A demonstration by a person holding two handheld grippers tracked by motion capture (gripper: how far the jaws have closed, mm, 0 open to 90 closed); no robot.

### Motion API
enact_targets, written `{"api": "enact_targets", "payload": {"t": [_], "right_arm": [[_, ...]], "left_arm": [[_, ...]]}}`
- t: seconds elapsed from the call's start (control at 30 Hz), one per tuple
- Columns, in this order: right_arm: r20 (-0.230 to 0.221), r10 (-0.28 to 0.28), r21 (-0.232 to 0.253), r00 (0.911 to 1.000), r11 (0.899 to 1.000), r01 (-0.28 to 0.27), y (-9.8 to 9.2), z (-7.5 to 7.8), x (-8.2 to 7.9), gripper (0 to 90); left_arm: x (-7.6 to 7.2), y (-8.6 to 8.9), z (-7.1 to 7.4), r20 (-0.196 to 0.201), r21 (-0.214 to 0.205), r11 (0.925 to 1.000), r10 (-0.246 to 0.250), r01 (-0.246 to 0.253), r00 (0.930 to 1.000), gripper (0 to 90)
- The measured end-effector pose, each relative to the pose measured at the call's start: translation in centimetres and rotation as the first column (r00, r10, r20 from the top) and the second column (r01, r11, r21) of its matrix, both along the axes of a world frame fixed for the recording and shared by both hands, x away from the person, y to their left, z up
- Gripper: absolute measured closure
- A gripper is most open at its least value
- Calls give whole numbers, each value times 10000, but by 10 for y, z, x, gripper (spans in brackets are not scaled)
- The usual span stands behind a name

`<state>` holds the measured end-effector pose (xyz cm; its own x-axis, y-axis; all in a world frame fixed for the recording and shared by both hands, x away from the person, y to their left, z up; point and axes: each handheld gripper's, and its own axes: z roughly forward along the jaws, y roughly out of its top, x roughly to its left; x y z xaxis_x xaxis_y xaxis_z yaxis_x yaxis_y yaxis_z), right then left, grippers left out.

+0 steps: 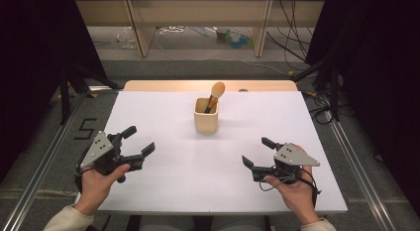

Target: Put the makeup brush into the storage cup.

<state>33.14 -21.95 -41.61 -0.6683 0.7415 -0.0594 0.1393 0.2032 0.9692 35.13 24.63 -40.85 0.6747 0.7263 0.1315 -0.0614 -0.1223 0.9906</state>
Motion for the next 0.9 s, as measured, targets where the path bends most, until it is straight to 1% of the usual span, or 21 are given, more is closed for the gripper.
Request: {"api": "enact_targets", "payload": {"t": [0.03, 0.07, 0.1, 0.13, 0.17, 0.2, 0.27, 0.3, 0.33, 0.53, 0.57, 0.6, 0.67, 0.7, 0.73, 0.77, 0.8, 0.83, 0.9], "right_arm": [[14, 3, 18, 10000, 10000, -3, 0, 0, 0, 145], [-94, 21, 36, 10000, 10000, -20, 0, 0, -1, 144], [-94, 21, 36, 10000, 10000, -20, 0, 0, -1, 144], [-208, 49, 78, 9998, 10000, -48, 0, 0, -2, 144], [11, 27, 19, 10000, 10000, -27, -1, 0, -1, 144], [-14, 37, 35, 10000, 10000, -37, -1, 0, -1, 143], [-12, 40, 31, 10000, 10000, -39, -1, 0, -1, 142], [-39, 45, -1, 10000, 10000, -45, -2, 0, -2, 142], [7, -16, 38, 10000, 10000, 16, -1, 0, -1, 142], [-35, 29, 9, 10000, 10000, -29, -2, 0, -1, 141], [-91, 5, 7, 10000, 10000, -5, -1, -1, -1, 141], [-277, 12, 44, 9996, 10000, -11, -1, -1, -2, 141], [-274, 7, 36, 9996, 10000, -6, -1, -1, -2, 140], [-305, 92, 94, 9995, 9999, -89, 0, -1, -2, 140], [-193, 130, 128, 9997, 9998, -127, 0, -2, -1, 140], [-193, 130, 128, 9997, 9998, -127, 0, -2, -1, 140], [-110, 87, -9, 9999, 10000, -87, -1, -2, 0, 140], [-159, 114, -91, 9998, 9999, -115, -1, -2, 0, 140], [-136, 141, -104, 9998, 9998, -142, -1, -2, 0, 139]], "left_arm": [[-1, 0, -1, -17, 86, 10000, -27, 28, 10000, 131], [-1, 1, -2, 25, 174, 9998, -65, 64, 10000, 131], [-2, 1, -3, 36, 175, 9998, -94, 93, 9999, 131], [-3, 2, -4, -27, 261, 9996, -47, 48, 10000, 131], [-4, 3, -4, -70, 306, 9995, 25, -23, 10000, 131], [-6, 5, -6, -53, 203, 9998, 41, -40, 10000, 132], [-7, 5, -6, -44, 198, 9998, 60, -59, 10000, 132], [-8, 7, -7, -117, 281, 9995, 113, -110, 9999, 132], [-8, 7, -8, -92, 306, 9995, 124, -121, 9999, 132], [-8, 6, -9, -84, 405, 9991, 78, -75, 9999, 132], [-7, 6, -10, -95, 469, 9989, 74, -69, 9999, 131], [-7, 6, -10, -95, 469, 9989, 74, -69, 9999, 132], [-7, 6, -10, -122, 500, 9987, 116, -109, 9999, 132], [-7, 7, -10, -151, 515, 9986, 156, -148, 9998, 134], [-6, 7, -10, -121, 528, 9985, 129, -122, 9998, 138], [-6, 7, -10, -121, 528, 9985, 129, -122, 9998, 142], [-5, 6, -11, -82, 525, 9986, 77, -73, 9999, 142], [-5, 6, -11, -70, 541, 9985, 45, -41, 10000, 142], [-5, 6, -11, -55, 527, 9986, 30, -27, 10000, 143]]}}
